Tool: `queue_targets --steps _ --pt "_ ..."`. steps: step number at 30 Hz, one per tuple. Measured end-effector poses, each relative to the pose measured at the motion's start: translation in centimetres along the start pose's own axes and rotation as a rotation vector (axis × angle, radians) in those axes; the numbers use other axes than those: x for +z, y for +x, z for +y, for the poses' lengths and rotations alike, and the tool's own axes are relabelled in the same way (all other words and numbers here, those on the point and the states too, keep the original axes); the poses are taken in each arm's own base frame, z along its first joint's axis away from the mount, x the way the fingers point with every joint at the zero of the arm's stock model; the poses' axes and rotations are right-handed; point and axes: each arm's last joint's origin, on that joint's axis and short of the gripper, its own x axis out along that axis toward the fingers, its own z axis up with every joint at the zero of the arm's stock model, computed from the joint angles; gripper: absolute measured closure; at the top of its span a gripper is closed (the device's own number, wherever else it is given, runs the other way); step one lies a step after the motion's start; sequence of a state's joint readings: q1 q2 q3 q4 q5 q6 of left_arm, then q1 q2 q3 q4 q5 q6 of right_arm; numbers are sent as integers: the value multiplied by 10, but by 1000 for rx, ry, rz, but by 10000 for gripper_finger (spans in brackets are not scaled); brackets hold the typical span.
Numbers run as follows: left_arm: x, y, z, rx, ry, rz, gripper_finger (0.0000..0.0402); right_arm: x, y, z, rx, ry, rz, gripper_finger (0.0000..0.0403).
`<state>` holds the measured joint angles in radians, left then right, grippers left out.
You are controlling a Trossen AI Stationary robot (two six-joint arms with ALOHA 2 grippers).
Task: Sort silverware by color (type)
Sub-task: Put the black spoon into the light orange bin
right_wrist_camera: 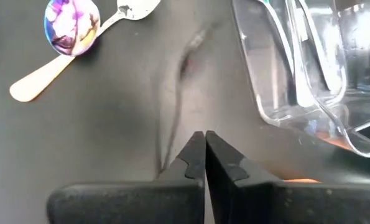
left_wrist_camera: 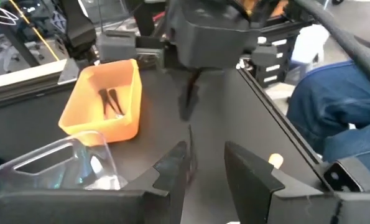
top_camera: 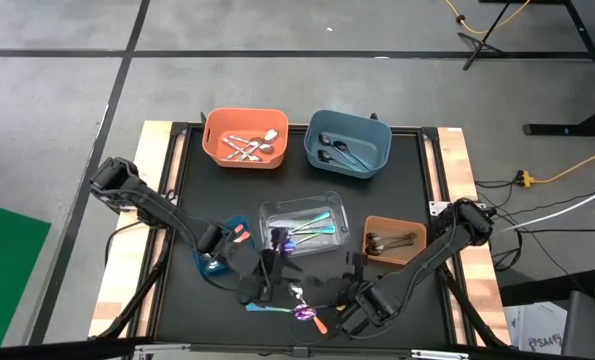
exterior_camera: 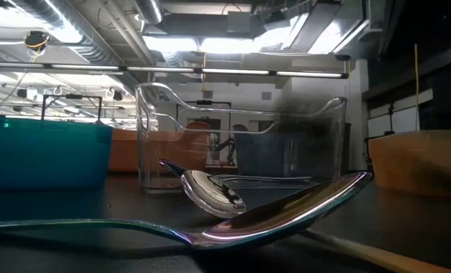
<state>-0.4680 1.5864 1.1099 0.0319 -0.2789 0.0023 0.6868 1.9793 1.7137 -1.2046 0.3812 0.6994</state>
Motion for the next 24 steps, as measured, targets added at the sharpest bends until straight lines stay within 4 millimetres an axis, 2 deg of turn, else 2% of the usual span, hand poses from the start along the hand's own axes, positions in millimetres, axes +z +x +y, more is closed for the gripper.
queue_targets --steps 13,19,24 --pt "-1 -2 -7 -17 -67 10 299 1 1 4 54 16 1 403" --pt "-3 -2 -7 -16 -63 24 299 1 19 10 115 36 -40 387" --pt "-3 -2 -7 -15 -63 25 299 1 43 15 217 52 -69 336"
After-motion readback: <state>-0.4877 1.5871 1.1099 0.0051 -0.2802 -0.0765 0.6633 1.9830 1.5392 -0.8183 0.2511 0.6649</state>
